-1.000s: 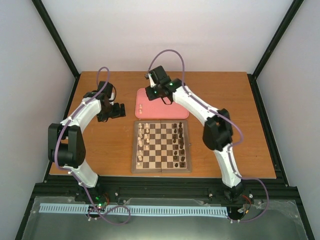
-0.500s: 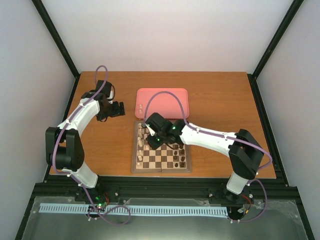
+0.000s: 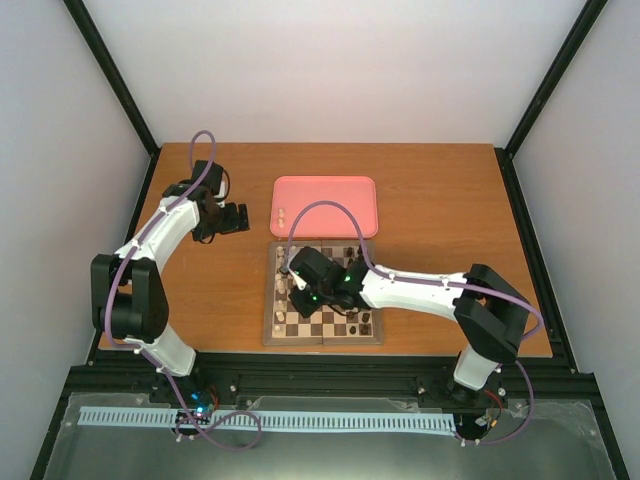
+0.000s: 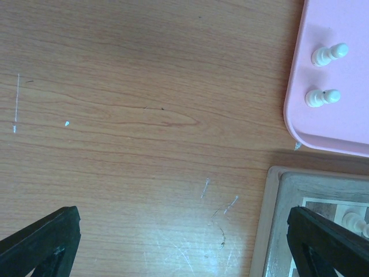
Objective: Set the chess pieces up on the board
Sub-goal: Place the chess piece on the chessboard.
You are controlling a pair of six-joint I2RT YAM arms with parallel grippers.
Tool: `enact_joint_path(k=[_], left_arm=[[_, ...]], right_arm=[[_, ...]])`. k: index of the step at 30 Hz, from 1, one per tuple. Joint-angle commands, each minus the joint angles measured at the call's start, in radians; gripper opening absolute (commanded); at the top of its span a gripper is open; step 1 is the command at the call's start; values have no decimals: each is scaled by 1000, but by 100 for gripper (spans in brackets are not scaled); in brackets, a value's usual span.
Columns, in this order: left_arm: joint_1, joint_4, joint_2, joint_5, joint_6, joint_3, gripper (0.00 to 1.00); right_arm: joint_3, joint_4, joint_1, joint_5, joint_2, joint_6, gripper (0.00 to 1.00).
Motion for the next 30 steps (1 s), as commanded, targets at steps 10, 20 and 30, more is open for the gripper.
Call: enact_joint_path(k=[10, 20, 30], left_arm=[[-7, 12, -46, -18, 20, -10, 100], [-7, 9, -46, -18, 20, -8, 100], [-8, 11, -33, -16, 21, -7, 100]], right_arm=[[-62, 176, 35, 8, 40, -11, 3], [-59, 218, 38, 28, 83, -25, 4], [-41, 213, 39, 32, 114, -34, 4]])
